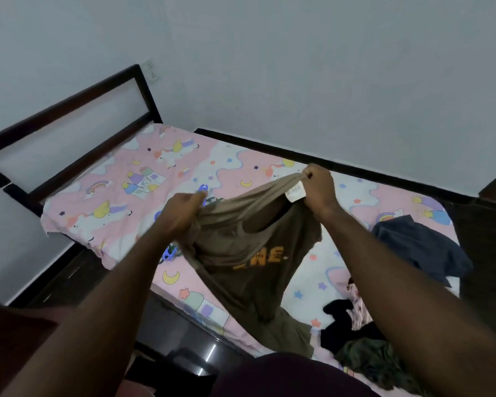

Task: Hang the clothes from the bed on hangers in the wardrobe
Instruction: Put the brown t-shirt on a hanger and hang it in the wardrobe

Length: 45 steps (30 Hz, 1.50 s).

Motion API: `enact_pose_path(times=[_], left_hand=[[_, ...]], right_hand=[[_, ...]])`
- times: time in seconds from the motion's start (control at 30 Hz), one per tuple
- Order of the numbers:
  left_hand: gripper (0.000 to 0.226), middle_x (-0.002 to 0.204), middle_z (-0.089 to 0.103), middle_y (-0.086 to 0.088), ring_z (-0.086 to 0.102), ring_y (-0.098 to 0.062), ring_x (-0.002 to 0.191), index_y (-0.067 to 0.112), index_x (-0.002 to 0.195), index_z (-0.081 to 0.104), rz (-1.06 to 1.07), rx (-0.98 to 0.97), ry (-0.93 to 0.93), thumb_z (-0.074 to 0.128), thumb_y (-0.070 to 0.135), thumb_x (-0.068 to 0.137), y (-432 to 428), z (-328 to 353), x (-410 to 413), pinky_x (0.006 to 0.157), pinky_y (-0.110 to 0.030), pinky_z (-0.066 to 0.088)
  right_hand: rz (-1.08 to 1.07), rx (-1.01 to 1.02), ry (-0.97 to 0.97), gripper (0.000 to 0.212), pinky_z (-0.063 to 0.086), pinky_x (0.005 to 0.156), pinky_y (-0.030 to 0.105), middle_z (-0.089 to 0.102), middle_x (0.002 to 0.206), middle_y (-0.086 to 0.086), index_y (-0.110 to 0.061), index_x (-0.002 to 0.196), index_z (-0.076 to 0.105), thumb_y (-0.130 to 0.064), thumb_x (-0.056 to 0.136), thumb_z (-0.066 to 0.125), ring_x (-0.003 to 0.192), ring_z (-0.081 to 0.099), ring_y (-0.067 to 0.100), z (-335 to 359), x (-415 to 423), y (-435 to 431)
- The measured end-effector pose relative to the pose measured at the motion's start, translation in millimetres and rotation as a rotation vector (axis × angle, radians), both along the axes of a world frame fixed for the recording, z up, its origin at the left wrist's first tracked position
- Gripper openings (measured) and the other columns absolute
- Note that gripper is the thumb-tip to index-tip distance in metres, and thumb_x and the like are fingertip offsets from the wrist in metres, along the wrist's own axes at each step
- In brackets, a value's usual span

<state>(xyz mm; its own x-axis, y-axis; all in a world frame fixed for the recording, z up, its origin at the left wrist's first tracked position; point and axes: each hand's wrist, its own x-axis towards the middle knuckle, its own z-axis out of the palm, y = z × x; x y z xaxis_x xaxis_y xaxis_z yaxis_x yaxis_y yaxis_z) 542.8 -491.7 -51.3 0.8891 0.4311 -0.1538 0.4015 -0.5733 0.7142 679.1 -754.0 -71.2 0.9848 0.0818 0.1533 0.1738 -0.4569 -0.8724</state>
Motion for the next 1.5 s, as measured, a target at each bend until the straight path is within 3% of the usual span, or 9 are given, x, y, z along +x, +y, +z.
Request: enact_pose_path(times=[0.1, 0.2, 0.47, 0.67, 0.83, 1.03, 1.13, 1.37, 1.5], left_hand=[[0.071, 0.099, 0.066, -0.002, 0.061, -0.021, 0.092, 0.023, 0.104, 0.064, -0.181, 0.269, 0.197, 0.044, 0.081, 0.068, -15.6, -17.5, -4.3, 0.075, -0.031, 0.044], [0.079, 0.119, 0.063, 0.003, 0.060, -0.018, 0.106, 0.025, 0.131, 0.051, -0.229, 0.348, -0.033, 0.059, 0.077, 0.071, -59.8, -20.6, -2.6, 0.080, -0.030, 0.044], [0.021, 0.068, 0.058, 0.005, 0.057, -0.022, 0.069, 0.019, 0.082, 0.060, 0.052, 0.205, -0.404, 0.051, 0.037, 0.083, -133.5, -15.8, 22.5, 0.052, -0.027, 0.028], [0.015, 0.088, 0.063, -0.008, 0.059, -0.030, 0.085, 0.010, 0.089, 0.060, 0.083, 0.308, -0.054, 0.056, 0.011, 0.075, -82.3, -35.2, 31.3, 0.064, -0.030, 0.038], [0.030, 0.099, 0.065, -0.009, 0.056, -0.027, 0.098, 0.009, 0.090, 0.065, -0.069, 0.175, -0.190, 0.049, -0.006, 0.071, -42.7, -36.1, 32.3, 0.077, -0.032, 0.042], [0.028, 0.074, 0.064, -0.006, 0.055, -0.021, 0.076, 0.006, 0.071, 0.063, -0.172, 0.041, -0.284, 0.035, 0.007, 0.072, -25.6, -0.2, 40.3, 0.066, -0.027, 0.038], [0.032, 0.081, 0.064, -0.006, 0.054, -0.025, 0.081, 0.004, 0.079, 0.065, -0.032, -0.083, -0.213, 0.036, 0.001, 0.090, -12.1, 8.8, 40.5, 0.073, -0.031, 0.041], [0.035, 0.119, 0.061, -0.025, 0.057, -0.041, 0.108, -0.003, 0.113, 0.064, -0.005, -0.064, -0.024, 0.041, 0.015, 0.094, 11.7, 36.6, 41.0, 0.095, -0.043, 0.046], [0.050, 0.102, 0.066, -0.019, 0.059, -0.030, 0.089, -0.002, 0.097, 0.067, -0.117, -0.003, 0.046, 0.046, 0.038, 0.077, 18.3, 68.8, 43.0, 0.081, -0.037, 0.046]], right_hand=[[0.107, -0.048, -0.106, 0.024, 0.028, 0.052, 0.020, 0.044, 0.060, -0.004, -0.014, 0.061, 0.043, 0.004, 0.073, 0.051, 0.059, 0.038, 0.011, 29.3, -10.1, 13.4], [0.185, -0.139, -0.184, 0.008, 0.042, 0.062, 0.035, 0.060, 0.071, 0.008, -0.005, 0.066, 0.052, 0.003, 0.066, 0.052, 0.070, 0.054, 0.024, 46.3, -24.2, 25.8], [0.181, -0.438, -0.302, 0.021, 0.035, 0.059, 0.033, 0.049, 0.083, -0.001, -0.017, 0.078, 0.049, -0.001, 0.066, 0.052, 0.070, 0.048, 0.024, 66.7, -51.6, 19.6], [-0.034, -0.703, -0.283, 0.021, 0.047, 0.072, 0.036, 0.057, 0.099, 0.008, -0.013, 0.095, 0.057, -0.006, 0.076, 0.051, 0.089, 0.059, 0.033, 54.4, -33.2, -20.5], [-0.032, -0.934, 0.133, 0.029, 0.043, 0.074, 0.032, 0.063, 0.112, 0.011, -0.012, 0.104, 0.060, -0.017, 0.076, 0.057, 0.105, 0.061, 0.034, 29.4, -15.5, -57.3], [0.130, 0.098, 0.564, 0.009, 0.062, 0.067, 0.042, 0.057, 0.091, 0.018, 0.002, 0.091, 0.062, 0.002, 0.085, 0.055, 0.077, 0.062, 0.028, 24.0, -4.5, -64.5], [0.277, 0.280, 0.567, 0.005, 0.060, 0.072, 0.032, 0.060, 0.087, 0.016, -0.001, 0.088, 0.062, 0.001, 0.090, 0.058, 0.077, 0.063, 0.022, 32.3, -5.1, -66.7], [0.583, -0.666, 0.117, 0.017, 0.038, 0.057, 0.008, 0.067, 0.074, -0.007, -0.014, 0.092, 0.076, -0.008, 0.077, 0.074, 0.063, 0.056, 0.000, 45.8, -0.2, -37.6], [0.443, -0.591, -0.113, 0.010, 0.045, 0.070, 0.025, 0.070, 0.085, 0.002, -0.006, 0.086, 0.073, -0.004, 0.082, 0.063, 0.080, 0.060, 0.014, 40.4, 12.3, -18.5]])
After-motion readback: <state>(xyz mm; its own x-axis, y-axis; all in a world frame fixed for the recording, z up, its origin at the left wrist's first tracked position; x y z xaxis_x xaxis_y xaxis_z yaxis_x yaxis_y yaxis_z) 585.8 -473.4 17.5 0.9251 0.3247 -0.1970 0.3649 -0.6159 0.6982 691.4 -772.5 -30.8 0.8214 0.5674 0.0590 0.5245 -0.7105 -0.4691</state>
